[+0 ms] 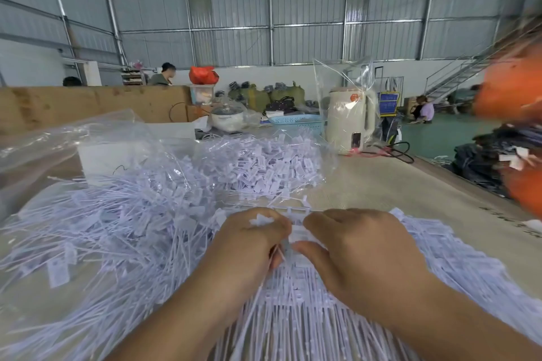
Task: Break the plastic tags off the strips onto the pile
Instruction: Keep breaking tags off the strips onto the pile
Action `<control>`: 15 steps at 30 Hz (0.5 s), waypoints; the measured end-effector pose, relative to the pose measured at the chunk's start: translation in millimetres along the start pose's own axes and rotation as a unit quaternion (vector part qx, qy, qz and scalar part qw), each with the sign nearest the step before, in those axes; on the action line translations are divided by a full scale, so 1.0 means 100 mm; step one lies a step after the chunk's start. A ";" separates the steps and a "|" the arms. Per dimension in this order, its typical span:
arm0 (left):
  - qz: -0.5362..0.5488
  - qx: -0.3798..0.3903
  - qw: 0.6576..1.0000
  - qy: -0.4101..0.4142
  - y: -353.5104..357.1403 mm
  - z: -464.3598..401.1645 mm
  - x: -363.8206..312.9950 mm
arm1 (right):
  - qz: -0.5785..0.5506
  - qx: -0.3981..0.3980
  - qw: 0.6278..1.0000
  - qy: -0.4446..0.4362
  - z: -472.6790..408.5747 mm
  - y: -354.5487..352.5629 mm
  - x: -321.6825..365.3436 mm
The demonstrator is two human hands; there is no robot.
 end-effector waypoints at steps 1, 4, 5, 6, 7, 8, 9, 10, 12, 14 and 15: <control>-0.009 0.026 1.000 -0.015 -0.01 0.00 0.01 | -0.006 0.024 1.000 -0.012 0.01 0.01 -0.01; -0.043 0.086 0.994 -0.045 -0.05 0.02 0.00 | -0.020 0.073 0.996 -0.042 0.02 0.01 -0.01; -0.068 0.094 0.992 -0.045 -0.06 0.03 -0.01 | -0.020 0.083 0.995 -0.050 0.02 0.00 0.00; -0.102 0.096 0.989 -0.042 -0.06 0.04 -0.03 | -0.018 0.094 0.994 -0.055 0.02 0.01 0.01; -0.139 0.087 0.986 -0.032 -0.07 0.05 -0.05 | -0.014 0.102 0.993 -0.059 0.02 0.01 0.01; -0.181 0.070 0.981 -0.010 -0.07 0.05 -0.08 | -0.010 0.107 0.992 -0.060 0.02 0.00 0.01; -0.229 0.045 0.972 0.025 -0.06 0.05 -0.10 | -0.007 0.107 0.992 -0.061 0.01 0.00 0.01; -0.286 0.019 0.956 0.062 -0.05 0.06 -0.12 | -0.007 0.106 0.993 -0.058 0.01 -0.01 0.00; -0.356 -0.014 0.928 0.112 -0.03 0.09 -0.14 | -0.017 0.103 0.993 -0.052 0.01 -0.05 -0.01; -0.293 -0.008 0.950 0.104 -0.03 0.07 -0.09 | -0.045 0.087 0.995 -0.035 0.02 -0.10 -0.03; -0.232 0.012 0.968 0.093 -0.01 0.07 -0.08 | -0.065 0.072 0.995 -0.021 0.03 -0.13 -0.05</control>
Point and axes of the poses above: each hand's wrist, its own z-axis away from the middle knuckle, its own y-axis out of the palm, x = y × z, the point moved 6 cm from there along -z, towards the middle knuckle, and after that the axes turned 5 degrees about -z, right-handed, at the moved point
